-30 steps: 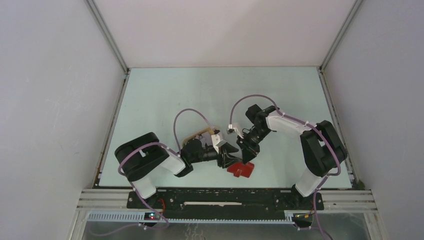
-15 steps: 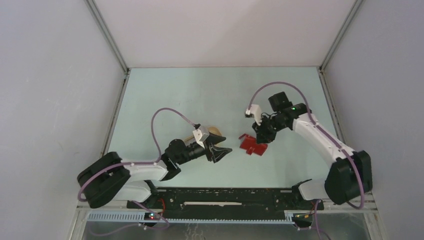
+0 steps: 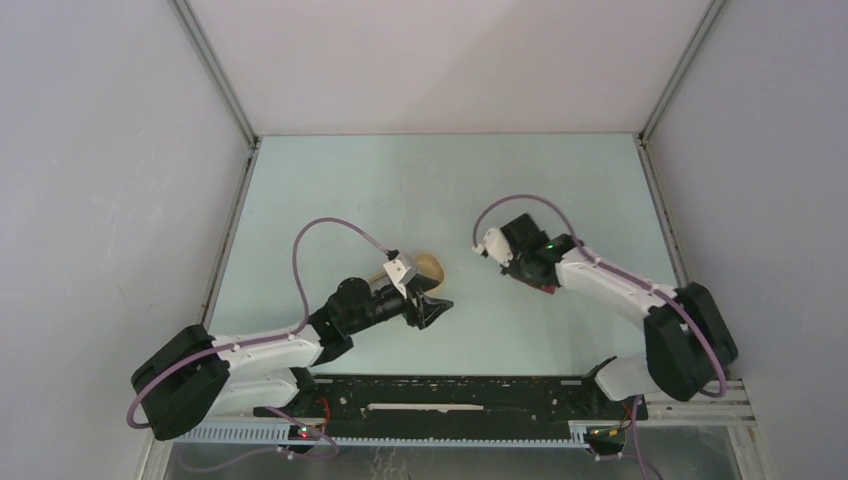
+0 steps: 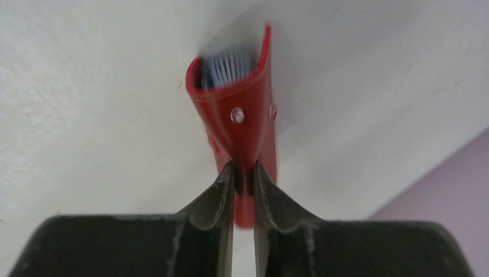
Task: Put the credit cards into the card holder
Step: Close the card holder at the center of the board.
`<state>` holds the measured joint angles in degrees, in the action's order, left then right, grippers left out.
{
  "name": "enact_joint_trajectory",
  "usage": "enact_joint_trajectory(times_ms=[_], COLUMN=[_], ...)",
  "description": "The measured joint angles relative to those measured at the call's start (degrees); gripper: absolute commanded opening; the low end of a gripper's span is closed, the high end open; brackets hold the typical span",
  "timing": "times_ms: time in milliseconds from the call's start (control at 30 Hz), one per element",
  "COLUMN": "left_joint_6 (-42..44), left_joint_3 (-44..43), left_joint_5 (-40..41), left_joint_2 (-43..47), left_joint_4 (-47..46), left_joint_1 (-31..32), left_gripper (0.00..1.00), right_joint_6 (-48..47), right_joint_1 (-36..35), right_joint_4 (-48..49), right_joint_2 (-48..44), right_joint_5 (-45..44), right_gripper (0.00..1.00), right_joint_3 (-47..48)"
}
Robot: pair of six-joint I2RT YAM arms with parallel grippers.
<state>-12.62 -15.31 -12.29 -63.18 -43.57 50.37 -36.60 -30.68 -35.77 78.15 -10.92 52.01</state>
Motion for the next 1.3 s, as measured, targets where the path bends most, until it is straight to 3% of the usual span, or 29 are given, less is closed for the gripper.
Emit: enact_joint_trajectory(times_ms=[33, 100, 200, 400, 600, 700, 767, 900, 1100, 1300], left_joint_6=[0.00, 0.00, 0.02, 0.15, 0.20, -0.07, -0.94, -4.04, -5.92, -6.45], left_joint_3=[0.00, 0.00, 0.00, 0.00, 0.00, -0.24, -1.27, -10.32, -28.79, -45.57], left_joint_5=[0.15, 0.26, 0.50, 1.60, 1.60, 1.16, 0.17, -3.41, -6.67, -7.45], left_joint_2=[0.09, 0.57, 1.66, 5.01, 5.05, 2.82, -0.24, -11.41, -26.80, -41.79], left_joint_4=[0.48, 1.44, 2.38, 4.42, 5.14, 5.11, 5.31, 6.75, 11.34, 22.62], left_joint_1=[0.00, 0.00, 0.00, 0.00, 0.00, 0.00, 0.00, 0.02, 1.25, 1.92], left_gripper=[0.66, 0.66, 0.66, 0.67, 0.67, 0.66, 0.63, 0.54, 0.42, 0.40], right_joint_6=[0.81, 1.79, 3.69, 5.64, 5.18, 4.13, 3.28, 2.10, 3.82, 3.80], right_joint_1=[-2.05, -5.77, -8.70, -10.25, -6.56, 2.80, 9.81, 23.58, 33.40, 40.89], right_joint_4=[1.18, 0.98, 1.01, -4.98, -11.32, -13.73, -14.05, -13.66, -14.43, -18.34], right_joint_2=[2.01, 4.09, 4.31, 3.87, -1.16, -3.56, -5.09, -6.19, 9.11, 26.08], right_joint_5=[-1.97, -6.01, -4.70, 11.76, 26.03, 34.03, 39.12, 50.47, 56.83, 58.14], right_gripper=[0.01, 0.22, 0.44, 0.65, 0.63, 0.64, 0.71, 0.68, 0.60, 0.53], right_joint_3=[-1.49, -2.14, -2.34, -2.91, -1.25, 3.74, 7.04, 10.75, 13.97, 22.60])
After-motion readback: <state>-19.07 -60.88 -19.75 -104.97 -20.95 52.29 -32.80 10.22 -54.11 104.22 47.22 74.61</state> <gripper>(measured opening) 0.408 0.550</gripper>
